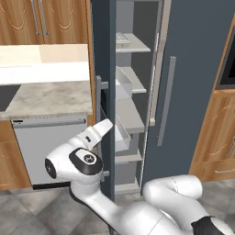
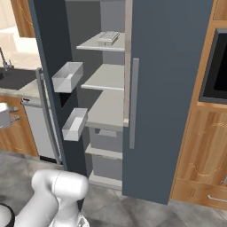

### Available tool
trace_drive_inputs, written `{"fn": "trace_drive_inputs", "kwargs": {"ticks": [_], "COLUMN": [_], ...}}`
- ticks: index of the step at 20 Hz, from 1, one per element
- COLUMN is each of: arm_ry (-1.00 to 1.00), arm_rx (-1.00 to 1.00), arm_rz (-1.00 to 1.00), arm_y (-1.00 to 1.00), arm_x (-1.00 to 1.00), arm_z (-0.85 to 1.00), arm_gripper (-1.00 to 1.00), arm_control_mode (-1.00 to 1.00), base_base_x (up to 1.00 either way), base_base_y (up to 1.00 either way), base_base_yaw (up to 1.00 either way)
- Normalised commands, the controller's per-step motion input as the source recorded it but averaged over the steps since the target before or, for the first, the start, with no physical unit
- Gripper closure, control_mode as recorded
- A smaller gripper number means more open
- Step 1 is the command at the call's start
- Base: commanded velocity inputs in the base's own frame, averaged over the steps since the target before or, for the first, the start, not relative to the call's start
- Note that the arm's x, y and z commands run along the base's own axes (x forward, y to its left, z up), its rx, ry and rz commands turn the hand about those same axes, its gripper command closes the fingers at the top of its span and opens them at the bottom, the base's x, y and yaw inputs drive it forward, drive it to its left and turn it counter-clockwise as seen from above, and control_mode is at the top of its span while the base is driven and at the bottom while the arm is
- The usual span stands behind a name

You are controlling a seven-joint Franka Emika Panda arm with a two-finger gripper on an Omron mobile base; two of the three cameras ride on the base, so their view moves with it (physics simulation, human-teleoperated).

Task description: The ice cube tray has been filled with water. Take the tray and place it in the freezer to make ice. Close the freezer door after placing the tray.

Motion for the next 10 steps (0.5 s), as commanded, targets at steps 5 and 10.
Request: {"fn": "trace_drive_inputs", "kwargs": {"ticks": [5,10], "arm_ry": [0.1,0.15], "arm_rx": [-0.17,-0.14], "arm_rz": [-0.07,-0.06], "arm_y": [0.0,0.03], "arm_x": [0.4,0.36], "arm_z": [-0.22,-0.1], "arm_gripper": [-1.0,-1.0], "arm_control_mode": [-1.0,-1.0], "base_base_x": [0.0,0.0], "base_base_y": [0.0,0.0], "base_base_yaw": [0.0,0.0]}}
